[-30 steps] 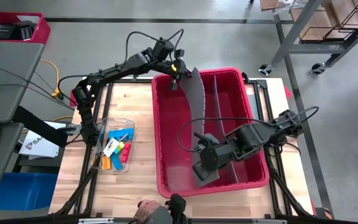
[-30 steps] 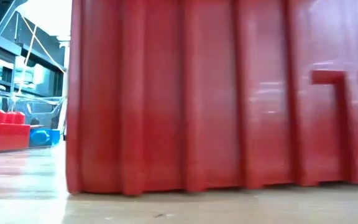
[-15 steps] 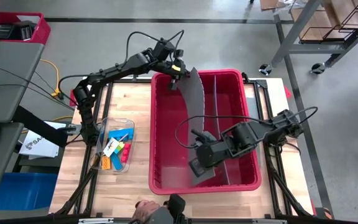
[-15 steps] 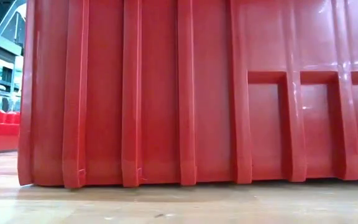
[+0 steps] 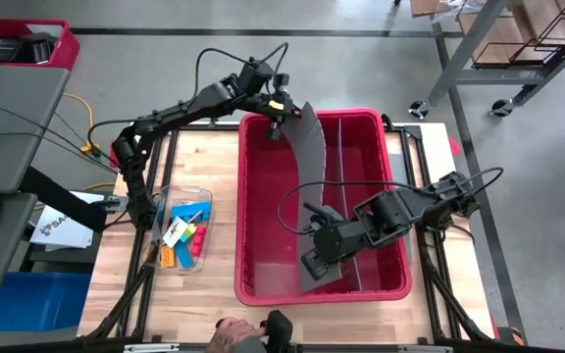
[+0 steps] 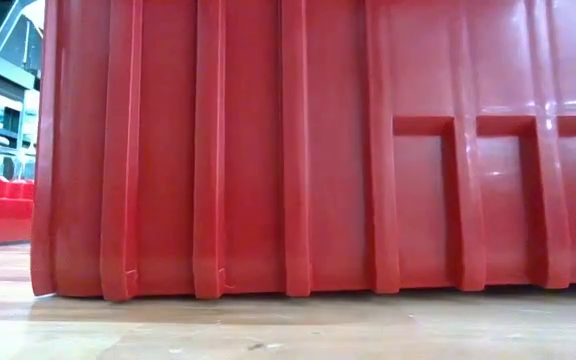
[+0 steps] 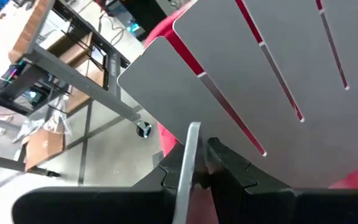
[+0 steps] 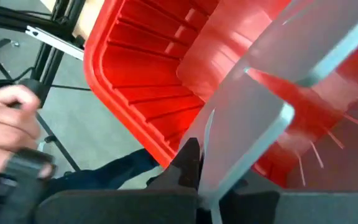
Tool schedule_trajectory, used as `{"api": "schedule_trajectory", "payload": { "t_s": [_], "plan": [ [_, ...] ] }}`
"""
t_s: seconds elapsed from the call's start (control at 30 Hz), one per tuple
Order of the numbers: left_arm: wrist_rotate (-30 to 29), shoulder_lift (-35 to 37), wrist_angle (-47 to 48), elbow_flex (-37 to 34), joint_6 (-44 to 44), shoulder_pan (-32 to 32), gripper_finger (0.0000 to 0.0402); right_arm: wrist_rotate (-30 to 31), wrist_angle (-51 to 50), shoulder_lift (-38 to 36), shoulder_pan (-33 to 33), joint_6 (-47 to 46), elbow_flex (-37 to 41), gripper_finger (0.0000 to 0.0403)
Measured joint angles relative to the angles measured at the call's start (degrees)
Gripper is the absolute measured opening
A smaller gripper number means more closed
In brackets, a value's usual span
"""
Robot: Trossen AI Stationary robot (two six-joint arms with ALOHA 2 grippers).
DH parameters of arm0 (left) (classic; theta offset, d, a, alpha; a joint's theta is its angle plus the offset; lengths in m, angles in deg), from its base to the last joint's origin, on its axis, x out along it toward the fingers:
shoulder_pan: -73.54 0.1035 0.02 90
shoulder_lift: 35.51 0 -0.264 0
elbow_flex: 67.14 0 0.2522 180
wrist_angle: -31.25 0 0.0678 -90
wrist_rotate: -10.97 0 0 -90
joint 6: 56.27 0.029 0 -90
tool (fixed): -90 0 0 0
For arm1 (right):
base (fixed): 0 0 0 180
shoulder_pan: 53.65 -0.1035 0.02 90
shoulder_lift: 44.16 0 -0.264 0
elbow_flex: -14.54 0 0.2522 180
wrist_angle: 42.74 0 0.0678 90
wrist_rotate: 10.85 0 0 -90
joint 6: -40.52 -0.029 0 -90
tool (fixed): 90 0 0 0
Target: Sort Items/Unsort Items
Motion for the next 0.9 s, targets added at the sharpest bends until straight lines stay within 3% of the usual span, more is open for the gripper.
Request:
{"api": "schedule_trajectory", "payload": {
  "t_s": [0.33, 0.8, 0.9],
  "plan": [
    [-1.2, 4.5, 13.2, 0.4, 5.3, -0.2, 0.0041, -2.5, 3.6, -0.1, 0.4, 3.8, 0.0, 0.0],
    [-4.7, 11.7, 13.1, 0.3, 3.0, 0.1, 0.005, 2.5, 4.2, -0.1, 0.6, 5.5, 0.0, 0.0],
    [-8.6, 13.4, 15.3, 0.3, 1.5, -0.5, 0.005, 2.6, 4.2, -0.1, 0.6, 5.6, 0.0, 0.0]
  ]
}}
